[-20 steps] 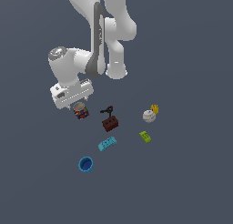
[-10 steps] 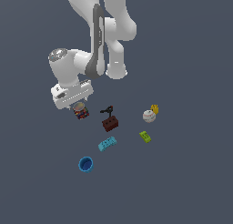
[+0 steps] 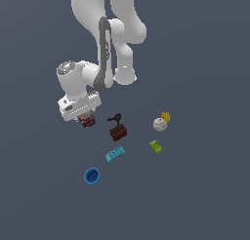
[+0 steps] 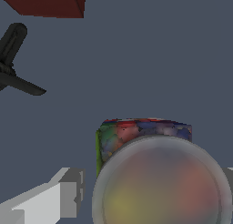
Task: Pick up a designated object from a clutter of objects.
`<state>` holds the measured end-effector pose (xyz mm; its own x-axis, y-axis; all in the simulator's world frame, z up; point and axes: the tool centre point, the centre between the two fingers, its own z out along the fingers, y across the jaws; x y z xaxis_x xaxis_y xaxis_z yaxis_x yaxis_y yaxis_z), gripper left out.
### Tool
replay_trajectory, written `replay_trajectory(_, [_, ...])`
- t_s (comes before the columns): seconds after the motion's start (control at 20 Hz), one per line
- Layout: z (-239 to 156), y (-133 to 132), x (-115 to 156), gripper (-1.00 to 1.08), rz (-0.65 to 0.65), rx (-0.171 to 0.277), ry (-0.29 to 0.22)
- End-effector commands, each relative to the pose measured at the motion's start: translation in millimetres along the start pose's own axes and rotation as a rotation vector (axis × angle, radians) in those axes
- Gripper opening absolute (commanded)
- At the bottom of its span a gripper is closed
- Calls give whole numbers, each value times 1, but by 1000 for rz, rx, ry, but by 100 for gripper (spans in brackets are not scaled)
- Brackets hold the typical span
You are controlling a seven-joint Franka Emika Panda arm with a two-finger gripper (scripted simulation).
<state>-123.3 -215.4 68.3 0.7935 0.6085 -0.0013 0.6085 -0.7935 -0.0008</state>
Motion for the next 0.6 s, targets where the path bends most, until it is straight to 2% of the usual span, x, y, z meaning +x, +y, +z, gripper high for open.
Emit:
replay_trajectory(0.0, [6,0,0,100,-1,-1,1])
replay_trajectory(0.15, [9,0,0,100,-1,-1,1])
replay_trajectory(0.2, [9,0,0,-100,-1,-1,1])
replay_trajectory(0.55, [9,0,0,-100,-1,-1,1])
